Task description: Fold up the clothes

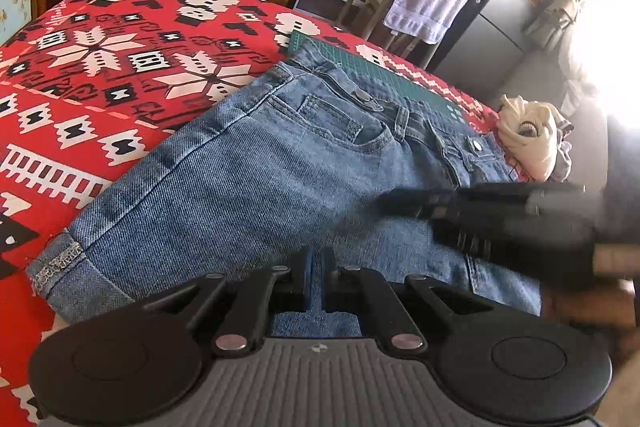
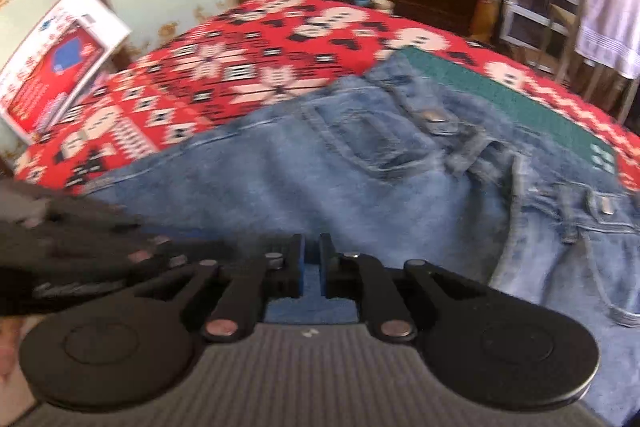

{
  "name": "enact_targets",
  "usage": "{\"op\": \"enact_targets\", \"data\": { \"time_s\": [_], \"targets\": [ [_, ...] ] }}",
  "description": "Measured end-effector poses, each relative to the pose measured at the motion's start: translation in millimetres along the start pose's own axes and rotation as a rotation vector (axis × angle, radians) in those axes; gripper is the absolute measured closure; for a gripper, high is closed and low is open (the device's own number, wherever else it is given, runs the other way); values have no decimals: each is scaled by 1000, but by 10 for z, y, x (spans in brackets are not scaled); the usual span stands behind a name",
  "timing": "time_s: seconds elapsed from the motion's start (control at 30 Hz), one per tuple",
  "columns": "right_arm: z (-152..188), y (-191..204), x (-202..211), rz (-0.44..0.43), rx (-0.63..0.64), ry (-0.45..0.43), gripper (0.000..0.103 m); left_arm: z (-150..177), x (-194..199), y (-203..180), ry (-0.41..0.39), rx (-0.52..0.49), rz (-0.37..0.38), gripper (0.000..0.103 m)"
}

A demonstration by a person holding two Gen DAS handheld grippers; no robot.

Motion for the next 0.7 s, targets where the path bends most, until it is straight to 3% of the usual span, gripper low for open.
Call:
{"op": "enact_targets", "data": {
  "time_s": [0.17,0.3,0.43,0.7],
  "targets": [
    [-42,-445,-71,131,-49,-9,95,4,8,13,3,-1,-1,101],
    [-73,-752,-88,173,-139,-32,97,7,9,12,3,-9,-3,101],
    [-103,-849,-136,233,-137,-39,103,11,12,16,2,-16,-6,101],
    [-164,-945,-189,248,-177,-56,103,13,22,19,1,-12,-8,101]
  ]
}}
Point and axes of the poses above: each gripper's, at about its wrist camera, not at the fingertips, and x roughly against the way its jaws point, y to its left, z to its underside, the point moved 4 cm from there along -x, roughly the way its jaws point, and after that the axes turned 4 degrees about -y, right-handed, at the moved point
